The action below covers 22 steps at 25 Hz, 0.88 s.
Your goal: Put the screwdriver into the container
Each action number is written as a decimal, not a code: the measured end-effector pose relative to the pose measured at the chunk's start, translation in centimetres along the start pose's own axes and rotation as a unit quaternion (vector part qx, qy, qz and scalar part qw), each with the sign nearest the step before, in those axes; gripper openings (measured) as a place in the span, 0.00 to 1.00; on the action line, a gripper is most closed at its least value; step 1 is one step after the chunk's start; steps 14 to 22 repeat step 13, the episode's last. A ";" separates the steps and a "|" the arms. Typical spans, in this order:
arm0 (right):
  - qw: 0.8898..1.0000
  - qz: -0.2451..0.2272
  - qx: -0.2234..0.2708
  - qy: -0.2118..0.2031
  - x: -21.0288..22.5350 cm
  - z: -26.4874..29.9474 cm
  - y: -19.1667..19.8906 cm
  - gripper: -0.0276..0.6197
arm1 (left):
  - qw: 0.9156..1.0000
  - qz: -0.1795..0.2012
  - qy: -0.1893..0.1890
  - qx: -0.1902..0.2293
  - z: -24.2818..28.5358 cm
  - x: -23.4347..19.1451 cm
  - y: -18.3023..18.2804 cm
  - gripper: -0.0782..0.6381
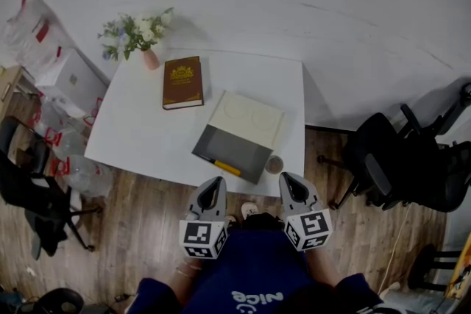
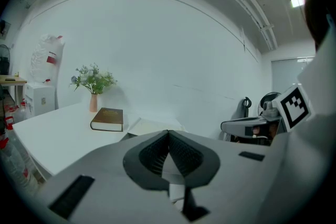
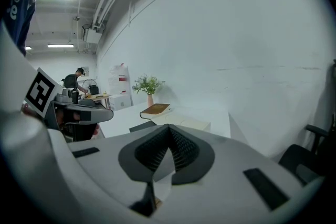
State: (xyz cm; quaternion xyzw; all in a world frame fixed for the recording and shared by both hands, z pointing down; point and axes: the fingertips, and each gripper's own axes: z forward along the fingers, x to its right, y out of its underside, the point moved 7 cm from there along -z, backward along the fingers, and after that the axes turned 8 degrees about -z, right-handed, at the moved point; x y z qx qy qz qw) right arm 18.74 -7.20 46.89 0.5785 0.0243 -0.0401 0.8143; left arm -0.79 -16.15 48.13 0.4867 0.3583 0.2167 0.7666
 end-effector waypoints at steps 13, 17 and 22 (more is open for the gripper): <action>1.000 -0.017 0.005 -0.004 1.0 1.3 -0.2 0.08 | 1.000 0.005 -0.002 -0.001 1.6 0.1 -0.3 0.13; 1.000 -0.017 0.005 -0.004 1.0 1.3 -0.2 0.08 | 1.000 0.005 -0.002 -0.001 1.6 0.1 -0.3 0.13; 1.000 -0.017 0.005 -0.004 1.0 1.3 -0.2 0.08 | 1.000 0.005 -0.002 -0.001 1.6 0.1 -0.3 0.13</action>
